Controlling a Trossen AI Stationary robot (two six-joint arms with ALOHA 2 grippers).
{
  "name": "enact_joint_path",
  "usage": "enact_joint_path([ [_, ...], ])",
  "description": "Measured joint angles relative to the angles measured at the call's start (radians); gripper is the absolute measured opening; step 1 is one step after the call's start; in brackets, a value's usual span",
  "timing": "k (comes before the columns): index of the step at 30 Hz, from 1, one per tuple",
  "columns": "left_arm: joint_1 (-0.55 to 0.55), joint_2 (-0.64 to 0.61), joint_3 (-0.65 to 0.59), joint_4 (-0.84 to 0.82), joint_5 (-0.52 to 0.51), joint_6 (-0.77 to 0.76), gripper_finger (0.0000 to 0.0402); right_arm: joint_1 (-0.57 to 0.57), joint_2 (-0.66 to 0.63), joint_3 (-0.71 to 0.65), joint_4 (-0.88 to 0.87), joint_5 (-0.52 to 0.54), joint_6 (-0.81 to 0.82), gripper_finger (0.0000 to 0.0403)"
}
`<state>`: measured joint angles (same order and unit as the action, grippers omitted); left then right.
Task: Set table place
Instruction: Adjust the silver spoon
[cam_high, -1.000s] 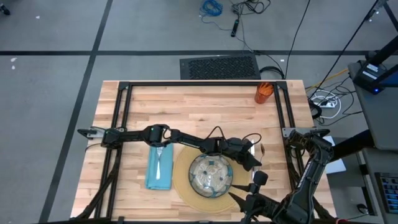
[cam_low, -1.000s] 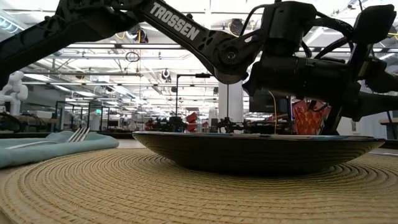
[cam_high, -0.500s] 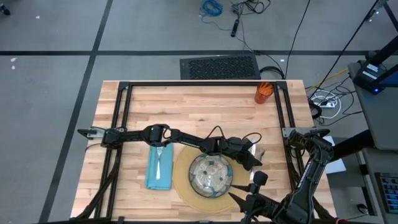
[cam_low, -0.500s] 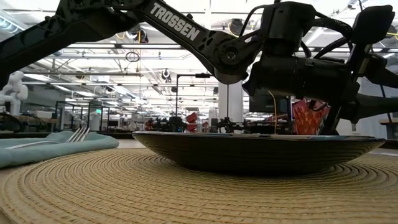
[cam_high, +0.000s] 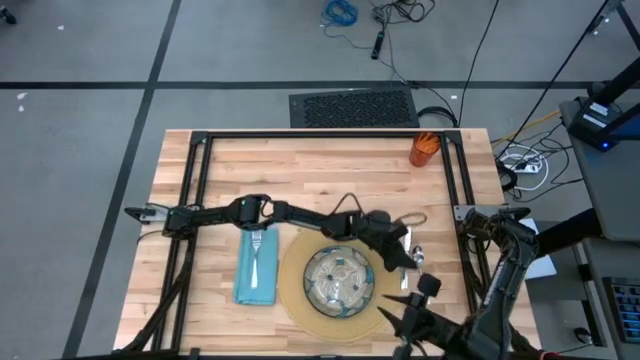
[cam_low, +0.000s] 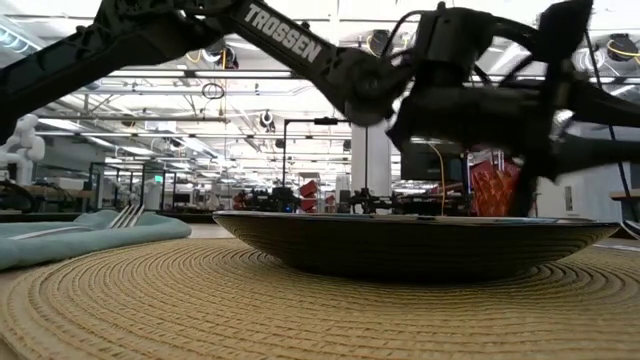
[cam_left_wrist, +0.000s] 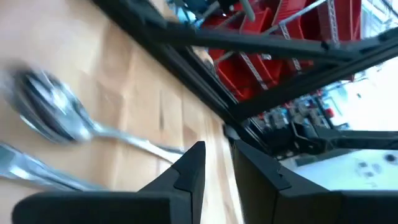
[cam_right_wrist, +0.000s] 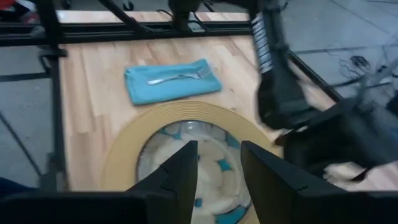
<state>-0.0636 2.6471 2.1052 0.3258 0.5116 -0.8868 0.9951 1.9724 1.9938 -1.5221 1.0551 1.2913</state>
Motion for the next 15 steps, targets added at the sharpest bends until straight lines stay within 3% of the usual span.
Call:
enact_joint_path([
  [8, 0.056, -0.199, 0.0, -0.35, 0.001, 0.333, 0.0066, 0.119, -0.012, -0.004, -0.046, 0.036, 0.197, 0.0114],
  [11, 0.08, -0.322, 0.0, -0.56, -0.079, 0.506, 0.0066, 0.124, -0.01, -0.027, -0.044, 0.0, 0.235, 0.0114],
  [15, 0.091, -0.502, 0.001, -0.863, -0.221, 0.722, 0.0066, 0.072, -0.009, -0.137, -0.048, -0.148, 0.309, 0.0101],
])
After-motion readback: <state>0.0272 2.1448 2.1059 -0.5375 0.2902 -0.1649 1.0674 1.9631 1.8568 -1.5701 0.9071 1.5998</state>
